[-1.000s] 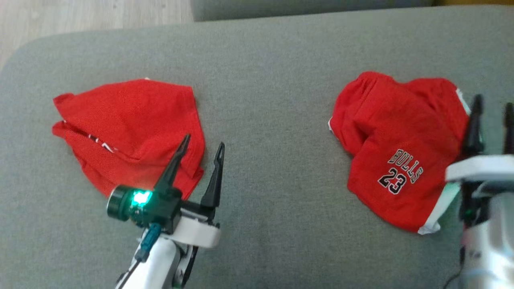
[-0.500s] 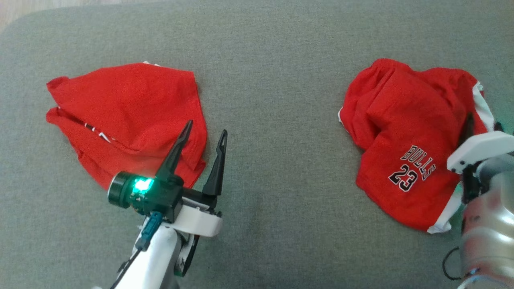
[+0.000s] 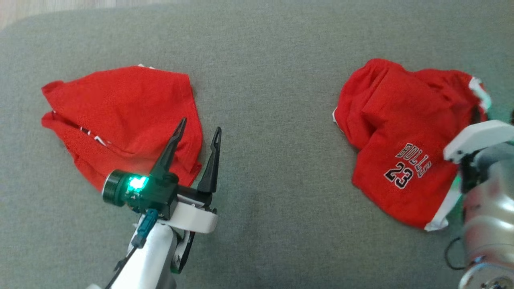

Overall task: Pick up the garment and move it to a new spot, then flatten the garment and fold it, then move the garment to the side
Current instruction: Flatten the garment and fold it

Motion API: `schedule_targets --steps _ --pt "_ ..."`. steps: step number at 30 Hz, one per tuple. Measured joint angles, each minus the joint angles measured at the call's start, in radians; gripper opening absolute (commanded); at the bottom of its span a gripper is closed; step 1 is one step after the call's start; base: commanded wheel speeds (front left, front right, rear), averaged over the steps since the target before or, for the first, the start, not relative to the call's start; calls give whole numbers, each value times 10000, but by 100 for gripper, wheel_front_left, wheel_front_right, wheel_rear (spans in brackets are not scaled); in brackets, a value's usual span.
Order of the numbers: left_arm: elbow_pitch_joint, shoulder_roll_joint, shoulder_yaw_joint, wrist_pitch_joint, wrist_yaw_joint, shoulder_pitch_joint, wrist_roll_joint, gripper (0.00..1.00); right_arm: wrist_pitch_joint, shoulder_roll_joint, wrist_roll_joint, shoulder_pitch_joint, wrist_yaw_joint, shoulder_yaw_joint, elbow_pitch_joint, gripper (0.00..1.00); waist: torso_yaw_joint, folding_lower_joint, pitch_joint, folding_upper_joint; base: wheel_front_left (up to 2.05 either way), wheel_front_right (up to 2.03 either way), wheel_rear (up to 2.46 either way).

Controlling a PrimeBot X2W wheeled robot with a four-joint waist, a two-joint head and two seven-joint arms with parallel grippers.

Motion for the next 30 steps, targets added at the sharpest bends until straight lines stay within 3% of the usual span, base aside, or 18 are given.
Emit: schedule_targets --steps 7,13,18,22,25,30 --pt "15 -171 69 0 -81 42 0 100 -449 -1066 69 -599 0 416 -276 0 -4 0 -446 0 0 0 0" --pt "-19 -232 146 -2 -82 275 -15 100 -535 -2497 -8 -1605 0 945 -886 0 307 -1 -897 0 0 0 0" --pt "-38 -286 253 -2 -115 644 -19 100 -972 -3260 -366 -2810 0 1927 -1528 0 699 -1 -1223 0 0 0 0" --pt "-86 -309 414 -2 -155 870 -19 100 -1283 -3127 -803 -3210 0 3488 -1768 0 899 -2 -1424 0 0 0 0" --pt "-102 -349 424 0 -157 931 -19 100 -1304 -2474 -731 -2847 0 4675 -1419 0 945 -2 -1461 0 0 0 0" --pt "-113 -431 391 0 -221 928 -17 100 -1465 -1223 -73 -763 0 6590 -245 0 1000 -1 -1401 0 0 0 0"
